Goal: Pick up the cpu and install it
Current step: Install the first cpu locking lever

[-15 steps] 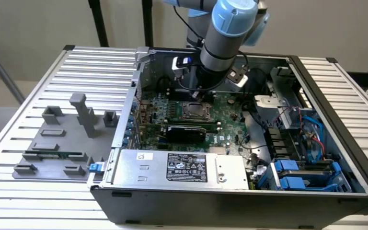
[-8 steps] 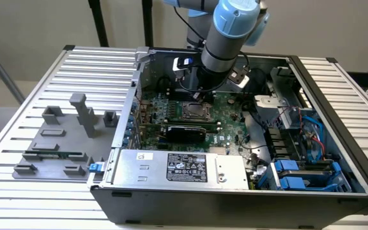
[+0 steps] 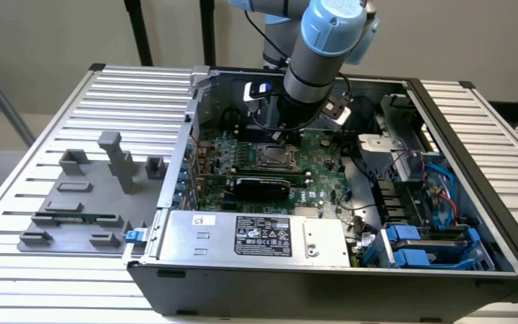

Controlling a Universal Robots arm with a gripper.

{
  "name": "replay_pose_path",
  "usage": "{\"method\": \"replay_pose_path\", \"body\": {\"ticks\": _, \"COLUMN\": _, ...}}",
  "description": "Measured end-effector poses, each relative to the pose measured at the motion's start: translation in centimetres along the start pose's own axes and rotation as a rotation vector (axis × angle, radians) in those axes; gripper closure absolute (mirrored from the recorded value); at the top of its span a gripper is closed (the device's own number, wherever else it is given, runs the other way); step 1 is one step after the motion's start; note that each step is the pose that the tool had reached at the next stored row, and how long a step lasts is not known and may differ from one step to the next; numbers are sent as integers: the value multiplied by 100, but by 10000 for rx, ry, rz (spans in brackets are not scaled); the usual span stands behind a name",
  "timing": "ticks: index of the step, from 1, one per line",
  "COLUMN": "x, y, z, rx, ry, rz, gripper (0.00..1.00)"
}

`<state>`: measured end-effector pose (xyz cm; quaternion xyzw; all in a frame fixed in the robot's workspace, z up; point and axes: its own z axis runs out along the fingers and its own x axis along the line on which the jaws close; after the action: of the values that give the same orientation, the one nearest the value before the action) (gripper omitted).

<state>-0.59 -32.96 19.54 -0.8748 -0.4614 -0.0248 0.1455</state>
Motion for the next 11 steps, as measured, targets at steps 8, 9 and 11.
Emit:
{"method": "replay_pose_path", "body": {"ticks": 8, "x": 1, "y": 6, "z": 13, "rx": 52, "ry": -14, "rz": -155, "gripper": 89}}
{"method": "replay_pose_path", "body": {"ticks": 9, "x": 1, "y": 7, "z": 12, "rx": 60, "ry": -9, "rz": -168, "gripper": 89}}
{"method": "replay_pose_path", "body": {"ticks": 11, "x": 5, "y": 5, "z": 2, "rx": 71, "ry": 9, "rz": -185, "gripper": 89}}
